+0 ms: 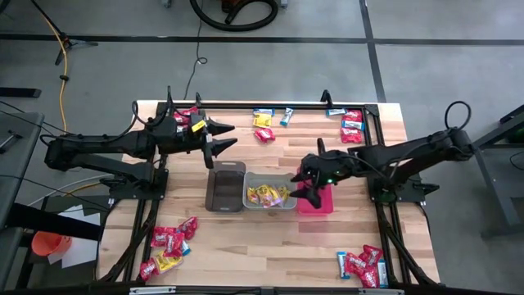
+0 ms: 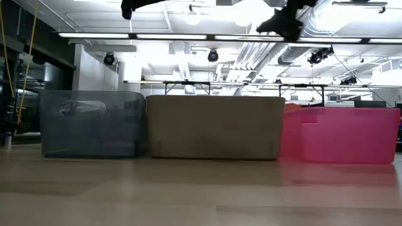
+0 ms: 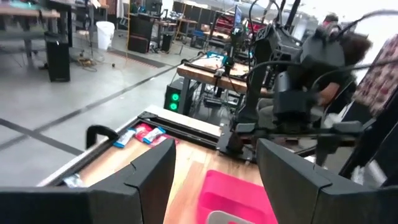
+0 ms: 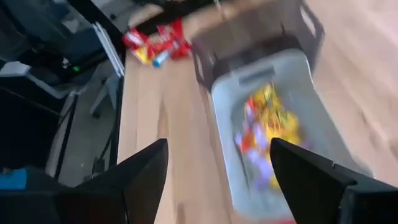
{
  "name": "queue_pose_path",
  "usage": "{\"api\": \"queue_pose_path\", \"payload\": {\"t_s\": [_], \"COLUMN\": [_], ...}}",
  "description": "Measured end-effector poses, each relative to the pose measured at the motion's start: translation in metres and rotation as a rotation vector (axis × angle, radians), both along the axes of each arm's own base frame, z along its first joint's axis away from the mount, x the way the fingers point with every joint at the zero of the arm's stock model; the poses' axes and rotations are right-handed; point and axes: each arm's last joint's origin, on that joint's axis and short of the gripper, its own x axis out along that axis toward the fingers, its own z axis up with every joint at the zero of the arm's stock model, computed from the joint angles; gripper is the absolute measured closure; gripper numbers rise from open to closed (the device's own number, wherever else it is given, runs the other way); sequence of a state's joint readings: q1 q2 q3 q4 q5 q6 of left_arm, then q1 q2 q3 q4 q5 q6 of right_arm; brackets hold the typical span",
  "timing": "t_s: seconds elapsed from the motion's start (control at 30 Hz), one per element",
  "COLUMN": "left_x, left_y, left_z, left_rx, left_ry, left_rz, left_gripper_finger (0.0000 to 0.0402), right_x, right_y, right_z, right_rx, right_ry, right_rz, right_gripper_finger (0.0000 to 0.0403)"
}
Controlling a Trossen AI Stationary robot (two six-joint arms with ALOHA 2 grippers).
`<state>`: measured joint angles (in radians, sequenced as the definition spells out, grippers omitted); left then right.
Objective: Sort candy
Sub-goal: Put the yellow candy into the gray bin
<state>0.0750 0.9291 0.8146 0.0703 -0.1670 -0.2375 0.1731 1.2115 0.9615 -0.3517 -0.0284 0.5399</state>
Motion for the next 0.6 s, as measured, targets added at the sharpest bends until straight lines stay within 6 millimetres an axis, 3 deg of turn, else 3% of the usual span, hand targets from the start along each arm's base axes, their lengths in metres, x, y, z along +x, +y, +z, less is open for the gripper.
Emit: {"api": "queue_pose_path", "payload": {"t_s": [0.2,0.37,0.47,0.6], "left_x": [0.0,0.001,0.0,-0.008], "left_y": [-0.003,-0.022,-0.046,-0.088], "left_z": [-0.003,-0.017,-0.031,-0.049], "left_rx": [-0.155,-0.348,-0.492,-0.644], "left_ry": [0.0,0.143,0.352,0.755], "left_rz": [-0.101,-0.229,-0.296,-0.338], "left_gripper_finger": [0.0191,0.0191,0.0191,0.0191], "right_x": [-0.012,-0.012,-0.011,-0.01], "right_y": [0.001,-0.003,-0.01,-0.02], "right_z": [0.006,0.008,0.008,0.008], "right_rx": [0.014,-0.063,-0.094,-0.13], "right_ry": [0.013,-0.014,-0.017,-0.019], "right_rz": [-0.039,-0.074,-0.092,-0.118], "right_gripper_finger": [0.0125,0.0125,0.0125,0.0126]}}
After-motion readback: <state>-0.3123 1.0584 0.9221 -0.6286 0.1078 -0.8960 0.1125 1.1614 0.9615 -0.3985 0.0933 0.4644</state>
